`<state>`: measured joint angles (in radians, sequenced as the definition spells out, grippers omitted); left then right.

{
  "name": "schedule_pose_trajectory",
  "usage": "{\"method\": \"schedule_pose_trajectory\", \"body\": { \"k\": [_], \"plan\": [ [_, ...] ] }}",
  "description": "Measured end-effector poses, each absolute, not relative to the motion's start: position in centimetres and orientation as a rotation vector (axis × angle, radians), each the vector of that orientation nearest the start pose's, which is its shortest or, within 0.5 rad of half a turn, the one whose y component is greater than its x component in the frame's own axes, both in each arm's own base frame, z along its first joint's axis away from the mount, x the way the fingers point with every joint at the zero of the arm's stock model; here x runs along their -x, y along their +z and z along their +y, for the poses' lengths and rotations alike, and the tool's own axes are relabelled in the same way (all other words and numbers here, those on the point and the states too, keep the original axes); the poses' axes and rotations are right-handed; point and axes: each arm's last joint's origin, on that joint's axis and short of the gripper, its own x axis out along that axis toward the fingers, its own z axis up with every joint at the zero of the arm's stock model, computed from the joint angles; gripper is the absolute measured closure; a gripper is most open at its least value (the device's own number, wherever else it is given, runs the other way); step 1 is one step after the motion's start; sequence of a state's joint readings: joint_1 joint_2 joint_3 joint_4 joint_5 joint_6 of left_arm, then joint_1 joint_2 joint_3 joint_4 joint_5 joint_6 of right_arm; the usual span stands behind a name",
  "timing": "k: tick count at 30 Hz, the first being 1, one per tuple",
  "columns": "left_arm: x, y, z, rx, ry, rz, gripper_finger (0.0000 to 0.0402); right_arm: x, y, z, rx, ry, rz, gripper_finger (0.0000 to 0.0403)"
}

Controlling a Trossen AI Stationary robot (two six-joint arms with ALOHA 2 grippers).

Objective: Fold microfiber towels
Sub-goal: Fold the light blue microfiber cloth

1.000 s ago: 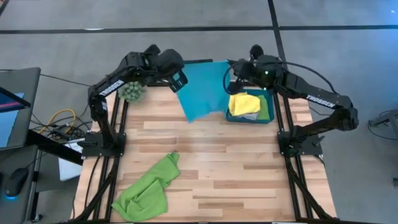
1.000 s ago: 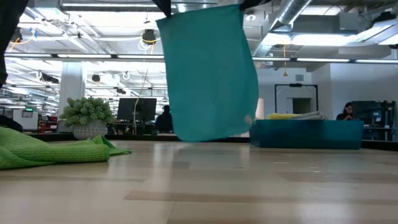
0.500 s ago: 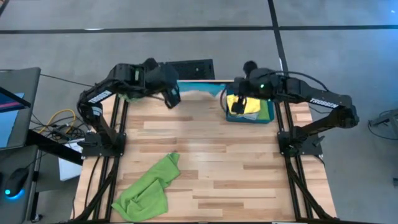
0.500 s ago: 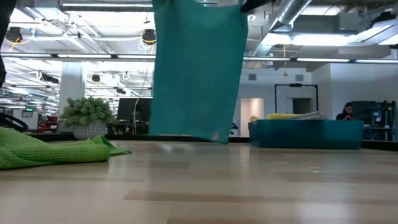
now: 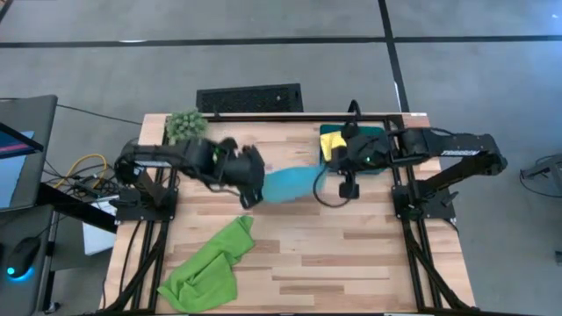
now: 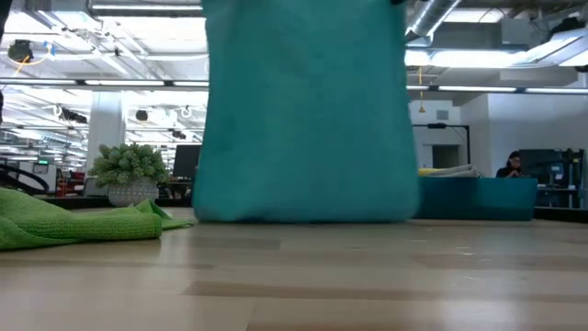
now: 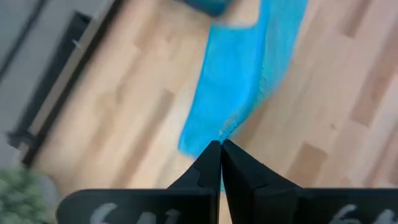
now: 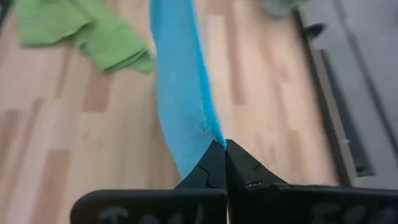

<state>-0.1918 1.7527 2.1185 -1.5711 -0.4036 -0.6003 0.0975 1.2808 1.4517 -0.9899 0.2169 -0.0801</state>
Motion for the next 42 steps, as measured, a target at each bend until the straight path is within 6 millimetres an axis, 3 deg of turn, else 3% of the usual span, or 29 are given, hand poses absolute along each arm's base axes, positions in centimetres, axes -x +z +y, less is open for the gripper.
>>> {"method": "schedule_pose_trajectory", "body": {
  "k": [8,13,18,29,42],
  "plan": [
    [-30.2,39.2,-9.6,0.315,0.474,1.111,0.0401,-23.7,35.4,4.6,0.129,0.064,0.937,0.0398],
    [-30.1,39.4,-11.8,0.390,0.411,1.067,0.0401,-23.4,33.6,5.7,0.091,0.134,1.000,0.0398],
    [-30.3,39.6,-13.1,0.426,0.346,1.027,0.0401,-23.3,33.5,6.1,0.066,0.144,1.005,0.0397],
    [-32.0,36.6,-13.5,0.381,0.376,1.192,0.0401,-23.5,33.6,5.9,0.040,0.151,1.000,0.0397],
    [-32.6,36.4,-11.6,0.355,0.426,1.203,0.0401,-23.8,33.6,4.2,0.031,0.144,0.998,0.0397]
  ]
}}
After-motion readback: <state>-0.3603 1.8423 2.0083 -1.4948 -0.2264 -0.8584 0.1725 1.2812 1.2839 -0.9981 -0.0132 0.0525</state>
